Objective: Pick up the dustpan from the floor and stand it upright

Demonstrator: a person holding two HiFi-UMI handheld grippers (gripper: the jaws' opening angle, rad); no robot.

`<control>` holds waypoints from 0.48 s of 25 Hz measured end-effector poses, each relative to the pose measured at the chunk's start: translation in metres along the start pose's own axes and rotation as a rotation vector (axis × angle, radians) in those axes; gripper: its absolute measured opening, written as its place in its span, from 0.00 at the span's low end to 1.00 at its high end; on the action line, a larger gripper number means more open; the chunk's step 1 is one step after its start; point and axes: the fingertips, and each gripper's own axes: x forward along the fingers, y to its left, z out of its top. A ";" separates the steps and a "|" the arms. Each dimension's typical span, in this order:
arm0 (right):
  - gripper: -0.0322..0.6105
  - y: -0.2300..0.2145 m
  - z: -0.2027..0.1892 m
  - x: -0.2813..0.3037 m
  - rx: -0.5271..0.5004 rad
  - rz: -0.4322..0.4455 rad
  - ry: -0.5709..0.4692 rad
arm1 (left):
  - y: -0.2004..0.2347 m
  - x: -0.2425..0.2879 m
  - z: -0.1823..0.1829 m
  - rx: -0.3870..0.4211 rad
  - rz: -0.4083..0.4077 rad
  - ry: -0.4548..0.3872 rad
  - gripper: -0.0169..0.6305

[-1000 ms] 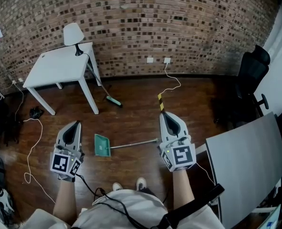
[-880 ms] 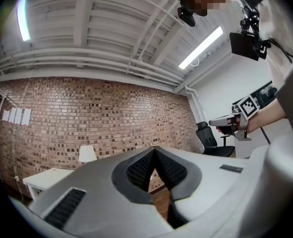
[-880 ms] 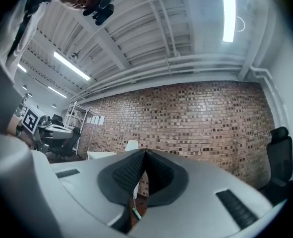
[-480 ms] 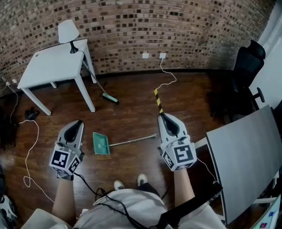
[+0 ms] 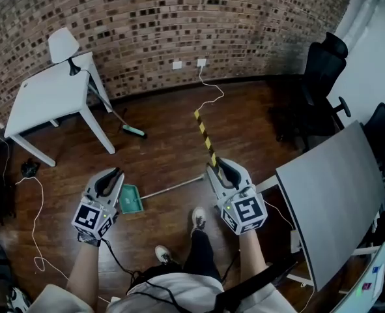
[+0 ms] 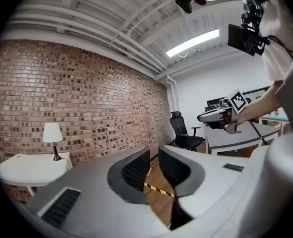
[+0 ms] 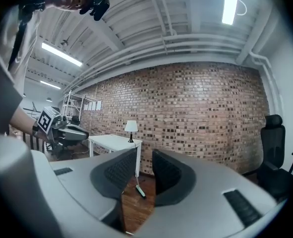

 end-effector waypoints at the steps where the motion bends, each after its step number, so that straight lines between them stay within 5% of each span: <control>1: 0.25 -0.006 -0.008 0.004 0.002 0.006 0.017 | -0.004 0.014 -0.003 0.004 -0.035 0.013 0.14; 5: 0.37 -0.029 -0.042 0.028 -0.016 0.057 0.091 | -0.016 0.074 -0.020 0.018 -0.164 0.071 0.17; 12: 0.38 -0.113 -0.149 0.059 -0.007 0.066 0.181 | -0.045 0.191 -0.104 0.069 -0.335 0.208 0.18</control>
